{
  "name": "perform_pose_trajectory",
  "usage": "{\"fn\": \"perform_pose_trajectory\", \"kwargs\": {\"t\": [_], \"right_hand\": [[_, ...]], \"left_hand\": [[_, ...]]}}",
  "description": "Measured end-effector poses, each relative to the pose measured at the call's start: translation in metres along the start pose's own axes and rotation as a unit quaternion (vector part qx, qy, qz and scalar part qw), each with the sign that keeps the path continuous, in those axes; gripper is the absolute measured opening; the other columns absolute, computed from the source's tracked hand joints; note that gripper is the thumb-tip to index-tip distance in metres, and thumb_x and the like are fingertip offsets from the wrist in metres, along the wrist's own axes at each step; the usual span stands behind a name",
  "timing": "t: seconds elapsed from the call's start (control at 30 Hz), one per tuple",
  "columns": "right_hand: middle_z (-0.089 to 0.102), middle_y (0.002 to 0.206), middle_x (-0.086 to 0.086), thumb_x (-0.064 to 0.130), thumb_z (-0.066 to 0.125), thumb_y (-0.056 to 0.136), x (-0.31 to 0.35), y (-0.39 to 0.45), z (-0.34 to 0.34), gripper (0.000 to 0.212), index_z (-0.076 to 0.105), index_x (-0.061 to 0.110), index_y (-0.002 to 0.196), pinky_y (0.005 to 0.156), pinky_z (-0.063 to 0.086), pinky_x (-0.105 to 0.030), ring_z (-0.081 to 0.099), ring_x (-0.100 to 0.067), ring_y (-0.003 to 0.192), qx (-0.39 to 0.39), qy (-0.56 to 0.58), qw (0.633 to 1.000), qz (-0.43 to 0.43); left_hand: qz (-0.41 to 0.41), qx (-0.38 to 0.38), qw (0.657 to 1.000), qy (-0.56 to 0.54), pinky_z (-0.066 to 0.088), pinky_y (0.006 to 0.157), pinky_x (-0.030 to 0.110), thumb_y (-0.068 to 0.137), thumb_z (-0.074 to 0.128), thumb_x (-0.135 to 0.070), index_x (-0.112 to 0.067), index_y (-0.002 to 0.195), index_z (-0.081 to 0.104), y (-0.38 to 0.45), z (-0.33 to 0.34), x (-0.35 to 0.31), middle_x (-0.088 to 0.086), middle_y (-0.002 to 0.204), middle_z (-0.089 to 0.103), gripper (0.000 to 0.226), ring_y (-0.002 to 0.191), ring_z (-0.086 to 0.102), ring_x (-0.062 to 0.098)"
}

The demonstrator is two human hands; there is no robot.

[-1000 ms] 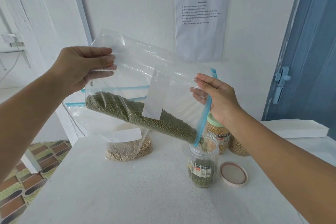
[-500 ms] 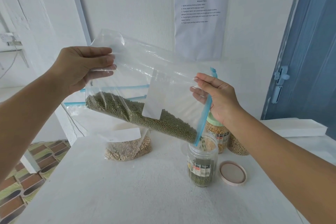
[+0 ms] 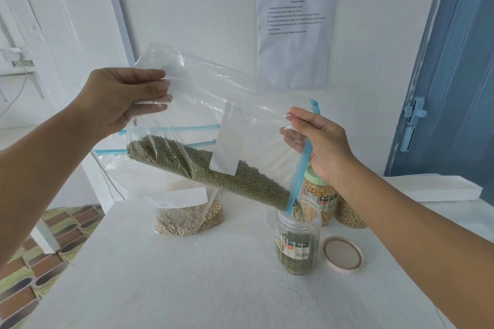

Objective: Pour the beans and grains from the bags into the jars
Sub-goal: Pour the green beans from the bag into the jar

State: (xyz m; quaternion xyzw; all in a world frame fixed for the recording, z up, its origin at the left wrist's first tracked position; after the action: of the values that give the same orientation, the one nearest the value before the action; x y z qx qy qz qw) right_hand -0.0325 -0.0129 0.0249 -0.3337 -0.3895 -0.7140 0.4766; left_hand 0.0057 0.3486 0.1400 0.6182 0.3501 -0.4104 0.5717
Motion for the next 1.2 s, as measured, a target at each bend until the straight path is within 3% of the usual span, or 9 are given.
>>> {"fn": "perform_pose_trajectory", "kwargs": {"t": [0.17, 0.37, 0.87, 1.1, 1.2], "right_hand": [[0.078, 0.113, -0.008, -0.002, 0.070, 0.093, 0.0005, -0.0001, -0.0002, 0.023, 0.077, 0.008, 0.113, 0.083, 0.063, -0.037, 0.077, -0.034, 0.098, -0.001, -0.001, 1.000, 0.000], [0.078, 0.113, -0.009, -0.002, 0.070, 0.092, -0.0006, -0.0009, -0.0007, 0.024, 0.076, 0.007, 0.114, 0.084, 0.063, -0.038, 0.077, -0.035, 0.098, -0.002, 0.001, 1.000, 0.002], [0.078, 0.112, -0.008, -0.001, 0.070, 0.093, 0.0011, -0.0028, 0.0005, 0.024, 0.076, 0.008, 0.114, 0.085, 0.063, -0.039, 0.077, -0.034, 0.098, 0.001, -0.002, 1.000, -0.002], [0.078, 0.112, -0.008, -0.001, 0.072, 0.092, 0.0003, -0.0035, 0.0008, 0.025, 0.076, 0.008, 0.115, 0.084, 0.063, -0.038, 0.077, -0.035, 0.098, 0.003, 0.001, 1.000, -0.002], [0.079, 0.111, -0.008, -0.002, 0.074, 0.090, 0.0012, -0.0034, 0.0002, 0.025, 0.077, 0.009, 0.112, 0.085, 0.062, -0.038, 0.077, -0.035, 0.098, 0.004, 0.004, 1.000, -0.001]], "left_hand": [[0.000, -0.001, 1.000, -0.002, 0.065, 0.077, 0.034, 0.073, 0.082, -0.004, -0.007, 0.107, 0.079, -0.0006, 0.0004, 0.0004, 0.013, 0.104, 0.079, 0.034, 0.090, 0.079, 0.028], [-0.001, -0.004, 1.000, 0.002, 0.065, 0.077, 0.034, 0.077, 0.079, -0.001, -0.005, 0.111, 0.076, -0.0030, 0.0024, -0.0007, 0.010, 0.100, 0.080, 0.034, 0.088, 0.079, 0.025], [0.001, -0.005, 1.000, 0.002, 0.065, 0.078, 0.035, 0.075, 0.080, -0.004, -0.006, 0.110, 0.077, -0.0036, 0.0000, -0.0017, 0.011, 0.103, 0.080, 0.035, 0.090, 0.079, 0.027], [-0.001, -0.001, 1.000, 0.004, 0.065, 0.079, 0.036, 0.056, 0.091, -0.017, -0.011, 0.099, 0.083, -0.0037, -0.0018, -0.0019, 0.014, 0.106, 0.079, 0.044, 0.093, 0.079, 0.030], [-0.002, -0.002, 1.000, -0.001, 0.065, 0.078, 0.035, 0.063, 0.088, -0.012, -0.010, 0.101, 0.081, -0.0039, -0.0013, -0.0018, 0.014, 0.106, 0.079, 0.039, 0.092, 0.079, 0.029]]}}
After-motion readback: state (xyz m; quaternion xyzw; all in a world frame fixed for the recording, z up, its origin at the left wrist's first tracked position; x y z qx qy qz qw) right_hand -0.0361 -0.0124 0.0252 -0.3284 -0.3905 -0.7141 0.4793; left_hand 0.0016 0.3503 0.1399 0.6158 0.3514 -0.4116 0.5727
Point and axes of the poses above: each hand's wrist, its own y-axis towards the middle knuckle, its own z-axis out of the palm, x = y × z, the point moved 4 cm from there along y, towards the middle knuckle
